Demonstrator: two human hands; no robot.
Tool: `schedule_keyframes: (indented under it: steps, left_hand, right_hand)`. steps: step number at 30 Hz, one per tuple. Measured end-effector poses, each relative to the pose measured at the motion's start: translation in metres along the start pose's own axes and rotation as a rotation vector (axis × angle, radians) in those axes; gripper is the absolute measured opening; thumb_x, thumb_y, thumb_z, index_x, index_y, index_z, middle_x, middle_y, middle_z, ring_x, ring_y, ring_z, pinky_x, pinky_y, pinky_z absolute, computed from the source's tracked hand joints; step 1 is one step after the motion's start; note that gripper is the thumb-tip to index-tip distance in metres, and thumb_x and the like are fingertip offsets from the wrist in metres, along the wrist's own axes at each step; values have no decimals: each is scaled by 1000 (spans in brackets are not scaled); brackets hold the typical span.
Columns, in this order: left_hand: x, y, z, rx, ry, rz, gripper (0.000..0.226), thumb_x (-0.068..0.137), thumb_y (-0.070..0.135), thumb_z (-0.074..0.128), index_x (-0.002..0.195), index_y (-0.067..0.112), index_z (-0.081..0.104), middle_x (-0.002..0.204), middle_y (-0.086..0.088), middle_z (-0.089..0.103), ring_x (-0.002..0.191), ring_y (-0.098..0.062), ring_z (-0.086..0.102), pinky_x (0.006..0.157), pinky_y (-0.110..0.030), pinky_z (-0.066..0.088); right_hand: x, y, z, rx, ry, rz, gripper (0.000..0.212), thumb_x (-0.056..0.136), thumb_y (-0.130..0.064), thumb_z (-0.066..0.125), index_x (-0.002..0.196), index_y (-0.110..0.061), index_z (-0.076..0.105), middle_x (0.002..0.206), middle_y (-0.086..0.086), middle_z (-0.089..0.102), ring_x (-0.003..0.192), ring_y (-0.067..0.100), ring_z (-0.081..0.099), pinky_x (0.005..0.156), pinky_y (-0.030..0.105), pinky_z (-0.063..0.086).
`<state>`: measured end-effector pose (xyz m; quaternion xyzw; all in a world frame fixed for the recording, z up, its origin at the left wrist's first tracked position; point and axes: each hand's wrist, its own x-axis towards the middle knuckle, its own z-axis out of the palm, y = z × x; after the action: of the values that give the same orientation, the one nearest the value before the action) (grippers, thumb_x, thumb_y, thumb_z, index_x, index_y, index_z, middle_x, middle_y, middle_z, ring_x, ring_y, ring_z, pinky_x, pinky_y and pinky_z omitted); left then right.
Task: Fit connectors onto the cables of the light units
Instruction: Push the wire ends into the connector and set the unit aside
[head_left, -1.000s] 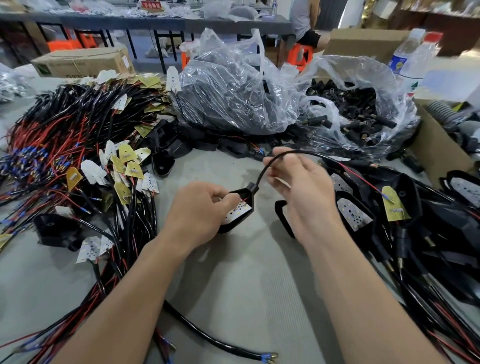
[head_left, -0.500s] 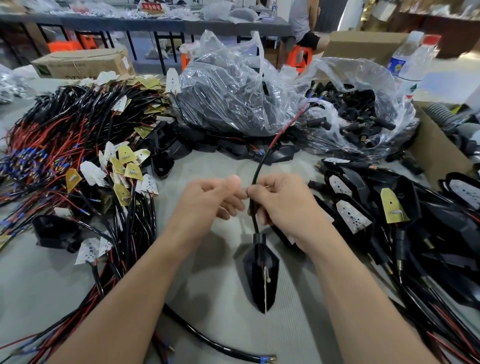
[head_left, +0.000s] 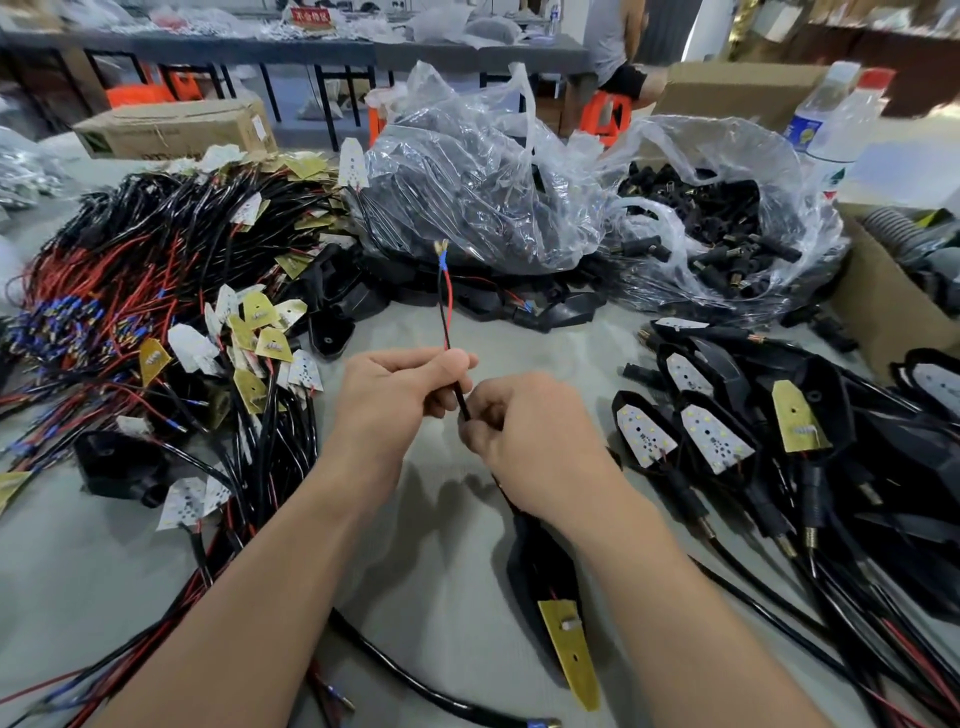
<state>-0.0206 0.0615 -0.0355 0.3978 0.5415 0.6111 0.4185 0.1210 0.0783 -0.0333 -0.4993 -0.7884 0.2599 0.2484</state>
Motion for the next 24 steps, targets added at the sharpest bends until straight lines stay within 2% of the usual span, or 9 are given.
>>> schedule_keyframes:
  steps: [3, 6, 10, 13, 16, 18, 20, 22, 24]
  left_hand:
    - [2, -8, 4, 22, 142, 28, 19, 90, 11, 74, 76, 20, 83, 67, -2, 71, 54, -8, 50, 57, -18, 45]
    - [3, -15, 7, 218, 189, 167, 20, 89, 17, 76, 96, 36, 77, 65, 3, 73, 52, -7, 55, 57, -18, 49]
    - [6, -19, 5, 453, 181, 159, 22, 88, 26, 75, 75, 42, 75, 61, 9, 72, 56, -1, 64, 66, -27, 56]
    - [6, -20, 1, 612, 200, 98, 18, 86, 28, 75, 72, 41, 76, 59, 20, 69, 59, 8, 63, 62, -16, 46]
    - [2, -17, 1, 815, 178, 122, 14, 84, 32, 71, 78, 20, 74, 56, 15, 59, 58, -3, 55, 55, -4, 37]
    - [-1, -15, 2, 820, 153, 131, 10, 84, 29, 72, 80, 22, 78, 54, 26, 58, 61, 9, 57, 59, 1, 36]
    - [-2, -12, 4, 803, 136, 135, 9, 85, 26, 74, 86, 31, 82, 52, 44, 52, 64, 29, 51, 59, 4, 33]
    - [-3, -15, 5, 802, 113, 153, 11, 85, 24, 74, 86, 30, 82, 52, 47, 50, 65, 32, 48, 60, 5, 33]
    - [-2, -17, 5, 800, 104, 155, 11, 84, 22, 75, 83, 31, 81, 53, 48, 50, 67, 33, 48, 60, 5, 33]
  right_hand:
    - [1, 0, -1, 64, -123, 49, 19, 83, -20, 71, 65, -24, 66, 57, 1, 64, 53, 18, 58, 54, 28, 49]
    - [0, 2, -4, 46, -176, 60, 10, 82, -22, 72, 72, -25, 73, 60, -4, 66, 53, 12, 58, 57, 24, 50]
    - [11, 10, -33, 200, 152, 93, 8, 84, -22, 74, 91, -24, 78, 74, -13, 73, 58, -7, 58, 60, 8, 42]
    - [34, 19, -80, -82, 269, 112, 15, 86, -19, 65, 84, -27, 77, 76, -10, 73, 70, 9, 63, 70, 18, 47]
    - [65, 39, -121, -607, 102, 129, 26, 91, -10, 53, 92, -14, 78, 99, 7, 73, 90, 29, 65, 86, 31, 53]
    - [80, 54, -136, -758, -37, 139, 28, 94, -12, 51, 102, -7, 77, 110, 14, 71, 98, 36, 65, 89, 40, 56]
    - [88, 65, -137, -831, -142, 130, 26, 97, -16, 51, 95, -4, 74, 104, 14, 69, 94, 36, 64, 85, 40, 56]
    - [93, 73, -129, -898, -185, 128, 27, 97, -16, 52, 73, -7, 58, 86, 12, 59, 84, 33, 59, 76, 38, 53]
    - [97, 78, -119, -932, -180, 137, 27, 92, -12, 56, 68, -12, 43, 74, 6, 48, 80, 31, 56, 71, 38, 49]
